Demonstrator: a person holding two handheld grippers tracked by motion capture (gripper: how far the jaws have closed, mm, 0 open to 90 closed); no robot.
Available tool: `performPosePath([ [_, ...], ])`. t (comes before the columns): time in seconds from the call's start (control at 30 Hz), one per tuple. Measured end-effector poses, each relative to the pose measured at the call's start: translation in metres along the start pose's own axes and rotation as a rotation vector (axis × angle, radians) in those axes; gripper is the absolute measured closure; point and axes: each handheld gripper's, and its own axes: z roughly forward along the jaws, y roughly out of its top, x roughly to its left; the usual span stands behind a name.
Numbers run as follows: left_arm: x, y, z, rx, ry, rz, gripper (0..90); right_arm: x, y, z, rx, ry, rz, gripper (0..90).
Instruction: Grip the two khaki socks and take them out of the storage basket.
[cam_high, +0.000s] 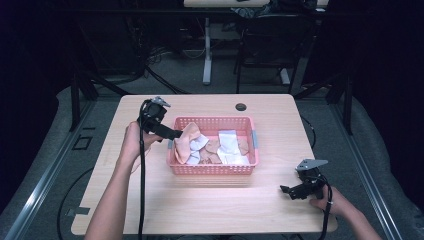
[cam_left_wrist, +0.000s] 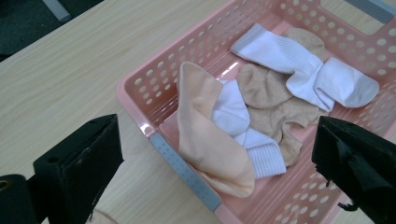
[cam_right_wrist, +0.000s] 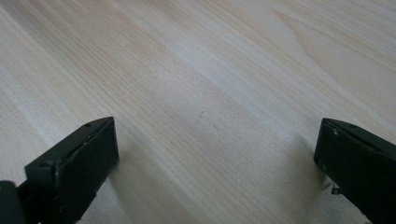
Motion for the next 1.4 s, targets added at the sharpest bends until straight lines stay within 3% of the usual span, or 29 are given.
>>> performPosePath([
  [0.33,-0.002,0.01,0.021,0.036,-0.003,0.029,16.7,0.0,0.0,0.0,0.0,0.0,0.0,0.0],
  [0.53,0.0,0.012,0.038,0.089,-0.005,0.046,30.4,0.0,0.0,0.0,0.0,0.0,0.0,0.0],
  [1.03,0.01,0.015,0.076,0.199,0.045,0.018,59.0,0.0,0.0,0.0,0.0,0.0,0.0,0.0],
  [1.4,0.013,0.015,0.092,0.246,0.07,0.004,65.3,0.0,0.0,0.0,0.0,0.0,0.0,0.0],
])
